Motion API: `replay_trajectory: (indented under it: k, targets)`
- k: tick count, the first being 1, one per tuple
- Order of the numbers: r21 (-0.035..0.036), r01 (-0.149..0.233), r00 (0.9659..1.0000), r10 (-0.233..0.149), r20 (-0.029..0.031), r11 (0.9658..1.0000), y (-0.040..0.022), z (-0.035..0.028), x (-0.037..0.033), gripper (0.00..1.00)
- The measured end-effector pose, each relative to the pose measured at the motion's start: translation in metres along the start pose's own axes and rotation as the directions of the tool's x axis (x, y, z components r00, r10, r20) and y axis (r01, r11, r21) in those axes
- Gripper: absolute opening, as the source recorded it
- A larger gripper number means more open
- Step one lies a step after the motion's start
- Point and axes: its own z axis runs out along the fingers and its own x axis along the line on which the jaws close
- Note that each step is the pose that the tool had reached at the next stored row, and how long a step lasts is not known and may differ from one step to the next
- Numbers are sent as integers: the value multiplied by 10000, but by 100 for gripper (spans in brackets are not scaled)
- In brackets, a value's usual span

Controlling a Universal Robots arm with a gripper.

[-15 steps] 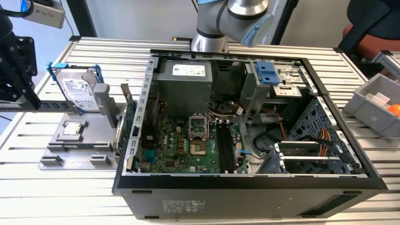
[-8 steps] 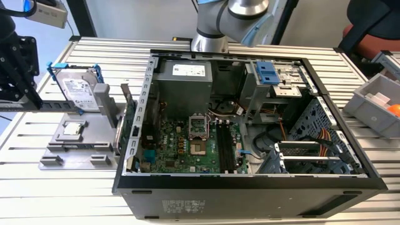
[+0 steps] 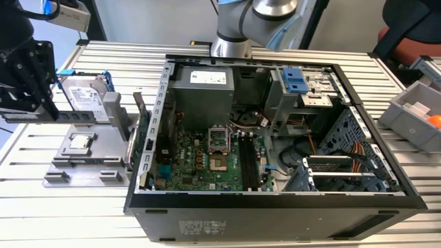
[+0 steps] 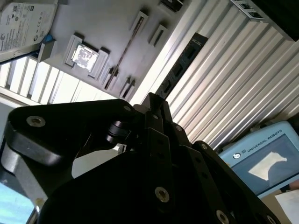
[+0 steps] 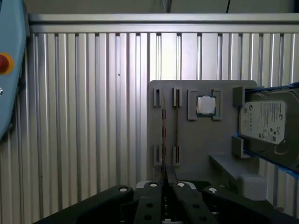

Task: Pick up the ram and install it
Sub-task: 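Pick up the ram and move it above insertion slot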

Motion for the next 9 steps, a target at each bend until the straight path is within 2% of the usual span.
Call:
replay_trajectory:
  k: [9]
  targets:
    - [-42, 1, 10000, -1, -2, 10000, -209, -3, -2, 0]
